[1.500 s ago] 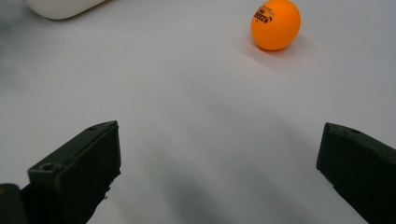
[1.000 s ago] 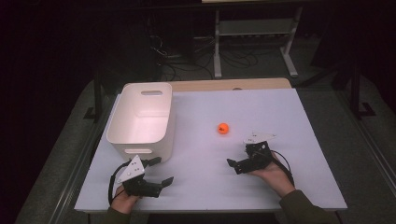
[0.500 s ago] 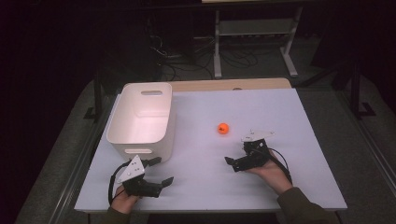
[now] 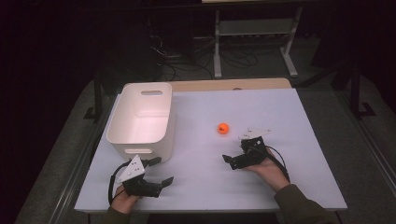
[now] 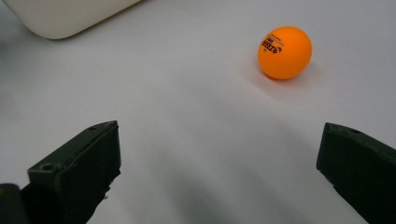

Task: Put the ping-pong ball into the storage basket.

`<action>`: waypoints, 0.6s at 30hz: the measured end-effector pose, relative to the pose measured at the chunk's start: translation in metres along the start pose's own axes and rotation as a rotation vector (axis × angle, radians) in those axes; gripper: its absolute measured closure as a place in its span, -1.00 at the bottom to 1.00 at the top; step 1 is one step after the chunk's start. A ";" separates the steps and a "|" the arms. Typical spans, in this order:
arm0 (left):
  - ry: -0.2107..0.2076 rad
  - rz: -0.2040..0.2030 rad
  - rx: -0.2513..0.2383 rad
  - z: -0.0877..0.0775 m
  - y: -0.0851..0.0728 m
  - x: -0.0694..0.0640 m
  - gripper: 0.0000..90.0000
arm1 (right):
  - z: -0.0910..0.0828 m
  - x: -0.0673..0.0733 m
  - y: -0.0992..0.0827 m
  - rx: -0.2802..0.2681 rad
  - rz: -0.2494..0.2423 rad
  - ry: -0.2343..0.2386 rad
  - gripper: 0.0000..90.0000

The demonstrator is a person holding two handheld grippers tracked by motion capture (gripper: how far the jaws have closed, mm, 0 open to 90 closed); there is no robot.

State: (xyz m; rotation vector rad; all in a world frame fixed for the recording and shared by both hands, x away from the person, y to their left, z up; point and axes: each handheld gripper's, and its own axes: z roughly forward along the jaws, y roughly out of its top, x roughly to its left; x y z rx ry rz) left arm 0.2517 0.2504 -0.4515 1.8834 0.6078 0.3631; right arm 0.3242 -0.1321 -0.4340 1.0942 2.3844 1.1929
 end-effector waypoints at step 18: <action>-0.001 -0.001 0.001 0.000 0.000 0.000 -0.68 | 0.012 0.001 0.010 -0.002 -0.006 0.002 -1.00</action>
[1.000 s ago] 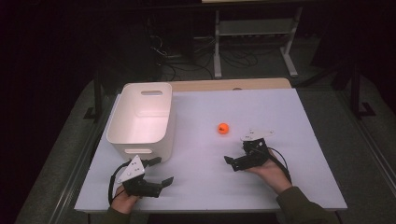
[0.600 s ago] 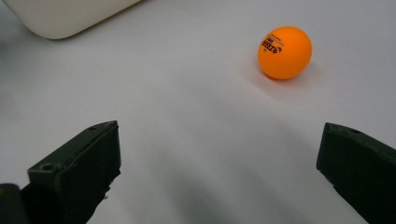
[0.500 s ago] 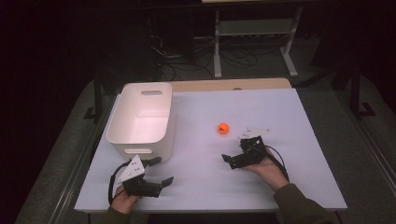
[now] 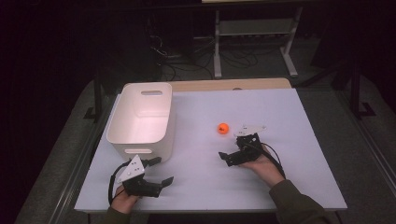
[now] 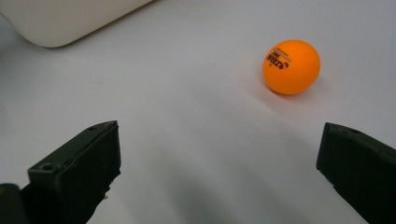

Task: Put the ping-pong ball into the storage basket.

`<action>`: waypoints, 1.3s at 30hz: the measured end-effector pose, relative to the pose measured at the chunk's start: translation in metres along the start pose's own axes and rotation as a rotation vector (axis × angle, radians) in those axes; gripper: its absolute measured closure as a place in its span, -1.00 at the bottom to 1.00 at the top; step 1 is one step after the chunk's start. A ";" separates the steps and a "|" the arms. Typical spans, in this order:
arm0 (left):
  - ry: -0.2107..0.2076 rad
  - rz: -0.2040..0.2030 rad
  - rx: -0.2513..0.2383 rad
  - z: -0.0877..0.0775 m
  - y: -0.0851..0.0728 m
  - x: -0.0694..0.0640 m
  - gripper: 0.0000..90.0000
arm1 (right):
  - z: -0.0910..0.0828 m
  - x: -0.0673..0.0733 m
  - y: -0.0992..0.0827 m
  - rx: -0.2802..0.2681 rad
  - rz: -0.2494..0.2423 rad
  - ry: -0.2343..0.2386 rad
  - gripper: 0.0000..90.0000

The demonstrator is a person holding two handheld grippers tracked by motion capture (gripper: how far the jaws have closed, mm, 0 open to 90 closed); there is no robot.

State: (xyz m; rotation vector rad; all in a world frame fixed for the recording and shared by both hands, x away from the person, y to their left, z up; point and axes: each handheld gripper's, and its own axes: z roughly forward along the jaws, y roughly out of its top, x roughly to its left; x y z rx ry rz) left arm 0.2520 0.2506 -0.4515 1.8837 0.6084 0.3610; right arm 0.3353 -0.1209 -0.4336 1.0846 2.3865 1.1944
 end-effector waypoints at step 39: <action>0.001 0.001 -0.001 0.000 0.000 0.000 -0.69 | 0.010 -0.006 0.013 -0.014 -0.001 -0.014 -1.00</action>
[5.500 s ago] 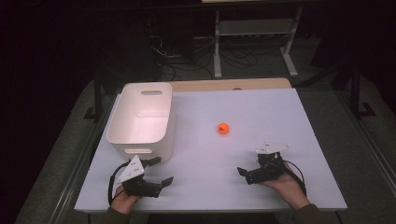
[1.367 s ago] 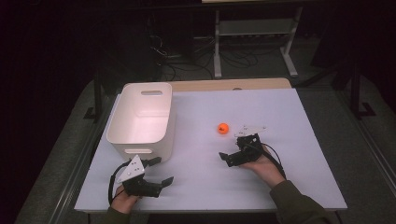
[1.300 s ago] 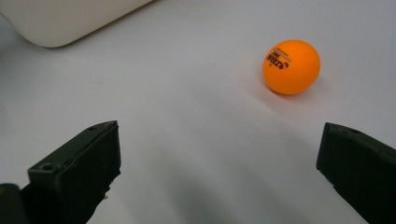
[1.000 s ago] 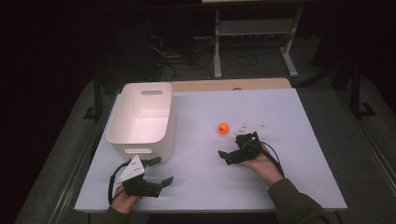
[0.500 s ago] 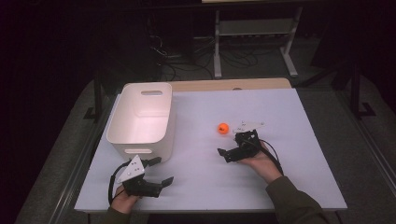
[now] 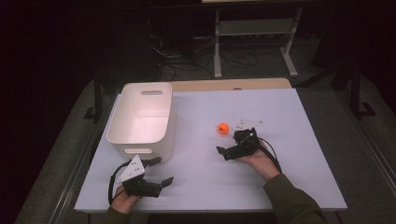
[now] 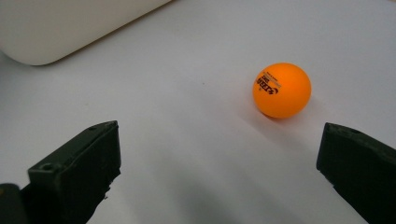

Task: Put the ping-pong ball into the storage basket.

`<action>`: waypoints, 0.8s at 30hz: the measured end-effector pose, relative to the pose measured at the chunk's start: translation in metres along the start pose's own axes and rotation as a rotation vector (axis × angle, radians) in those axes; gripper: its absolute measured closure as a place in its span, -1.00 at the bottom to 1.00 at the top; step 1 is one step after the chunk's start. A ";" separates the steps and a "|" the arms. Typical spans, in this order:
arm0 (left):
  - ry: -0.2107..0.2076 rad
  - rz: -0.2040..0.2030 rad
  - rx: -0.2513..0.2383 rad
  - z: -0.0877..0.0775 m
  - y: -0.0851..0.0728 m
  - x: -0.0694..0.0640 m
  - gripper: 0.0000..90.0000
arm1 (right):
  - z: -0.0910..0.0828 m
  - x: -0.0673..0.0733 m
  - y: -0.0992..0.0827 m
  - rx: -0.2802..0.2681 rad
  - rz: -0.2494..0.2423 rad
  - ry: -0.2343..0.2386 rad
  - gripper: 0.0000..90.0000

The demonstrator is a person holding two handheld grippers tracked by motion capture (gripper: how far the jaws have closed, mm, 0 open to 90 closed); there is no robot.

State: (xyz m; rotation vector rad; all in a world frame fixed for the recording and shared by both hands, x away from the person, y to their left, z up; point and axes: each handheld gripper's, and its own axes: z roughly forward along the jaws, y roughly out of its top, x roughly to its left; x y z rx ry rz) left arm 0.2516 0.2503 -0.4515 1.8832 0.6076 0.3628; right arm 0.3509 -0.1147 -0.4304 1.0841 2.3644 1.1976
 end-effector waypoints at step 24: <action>0.000 0.001 0.002 0.000 0.000 0.000 -0.68 | 0.008 -0.003 0.013 -0.007 -0.002 -0.007 -1.00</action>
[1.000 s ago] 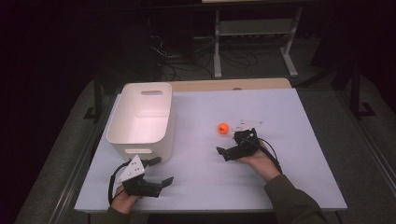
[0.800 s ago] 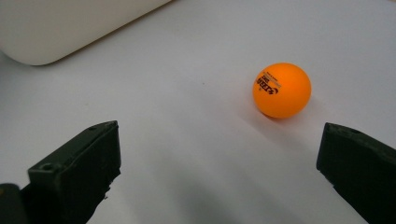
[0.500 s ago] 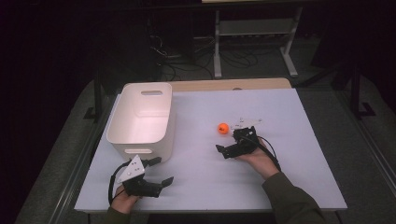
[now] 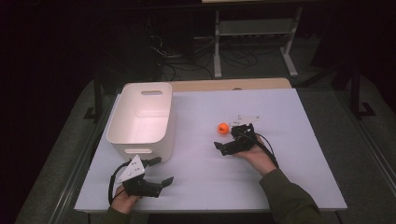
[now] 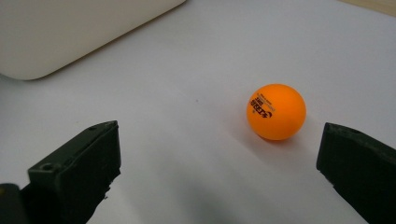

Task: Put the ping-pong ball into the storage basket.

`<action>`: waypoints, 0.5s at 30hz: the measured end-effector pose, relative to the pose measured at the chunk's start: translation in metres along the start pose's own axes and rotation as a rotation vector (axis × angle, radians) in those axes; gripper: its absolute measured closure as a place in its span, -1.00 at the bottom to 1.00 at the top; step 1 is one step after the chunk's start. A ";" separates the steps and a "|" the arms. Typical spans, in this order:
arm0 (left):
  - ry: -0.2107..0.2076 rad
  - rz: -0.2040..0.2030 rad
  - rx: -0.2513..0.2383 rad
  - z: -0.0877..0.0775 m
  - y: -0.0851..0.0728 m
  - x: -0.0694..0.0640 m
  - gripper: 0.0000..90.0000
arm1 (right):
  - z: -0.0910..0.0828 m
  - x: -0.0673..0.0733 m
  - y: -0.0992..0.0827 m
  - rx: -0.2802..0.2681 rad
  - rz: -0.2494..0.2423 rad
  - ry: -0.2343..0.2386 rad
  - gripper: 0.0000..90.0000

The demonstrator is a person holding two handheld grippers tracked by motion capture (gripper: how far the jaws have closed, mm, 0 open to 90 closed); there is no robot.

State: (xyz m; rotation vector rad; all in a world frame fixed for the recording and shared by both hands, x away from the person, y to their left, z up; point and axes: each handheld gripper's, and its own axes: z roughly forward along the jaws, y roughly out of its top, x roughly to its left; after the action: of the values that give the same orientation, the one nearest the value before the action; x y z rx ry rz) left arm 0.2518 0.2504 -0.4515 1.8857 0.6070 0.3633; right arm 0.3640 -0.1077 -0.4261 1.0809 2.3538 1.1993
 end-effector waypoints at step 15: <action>0.000 0.000 0.000 0.000 0.000 0.000 -0.69 | 0.006 -0.001 0.008 -0.005 -0.006 -0.001 -1.00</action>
State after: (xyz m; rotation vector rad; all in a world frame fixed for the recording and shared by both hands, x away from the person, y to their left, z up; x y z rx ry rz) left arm 0.2517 0.2503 -0.4515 1.8861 0.6075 0.3636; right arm 0.3719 -0.1023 -0.4239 1.0726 2.3508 1.2015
